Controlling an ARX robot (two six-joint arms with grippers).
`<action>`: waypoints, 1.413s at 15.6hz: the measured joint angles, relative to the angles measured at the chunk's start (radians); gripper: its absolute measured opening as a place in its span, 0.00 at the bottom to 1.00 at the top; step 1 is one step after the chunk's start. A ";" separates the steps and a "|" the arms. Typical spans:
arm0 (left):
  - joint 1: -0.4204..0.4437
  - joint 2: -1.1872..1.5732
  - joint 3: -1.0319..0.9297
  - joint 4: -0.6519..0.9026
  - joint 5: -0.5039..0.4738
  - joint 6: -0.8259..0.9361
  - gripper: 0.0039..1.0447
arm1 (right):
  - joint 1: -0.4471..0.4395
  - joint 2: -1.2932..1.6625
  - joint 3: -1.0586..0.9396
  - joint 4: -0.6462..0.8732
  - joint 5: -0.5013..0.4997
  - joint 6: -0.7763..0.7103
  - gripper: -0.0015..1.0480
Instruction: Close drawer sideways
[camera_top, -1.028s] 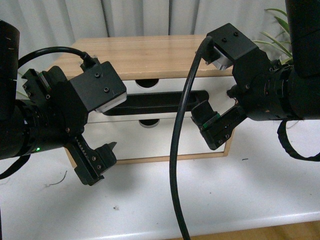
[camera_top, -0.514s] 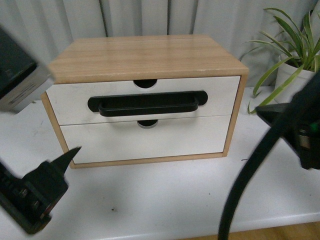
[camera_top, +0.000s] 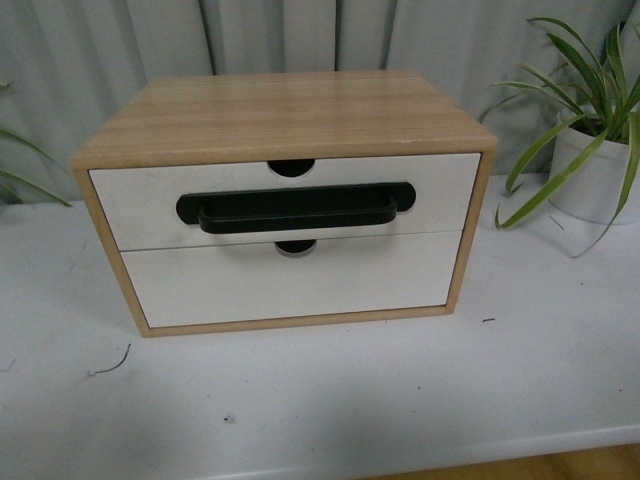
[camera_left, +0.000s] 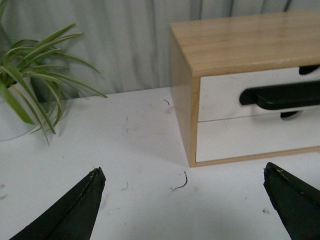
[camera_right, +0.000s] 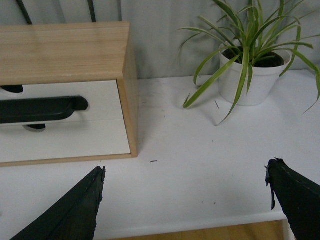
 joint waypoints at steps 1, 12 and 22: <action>0.006 -0.010 -0.003 0.005 0.001 -0.057 0.94 | 0.003 0.002 0.000 0.005 0.005 0.010 0.94; 0.182 -0.239 -0.093 -0.010 0.212 -0.044 0.01 | -0.240 -0.252 -0.212 0.164 -0.196 -0.040 0.02; 0.182 -0.352 -0.095 -0.108 0.212 -0.043 0.01 | -0.318 -0.525 -0.255 -0.103 -0.261 -0.041 0.02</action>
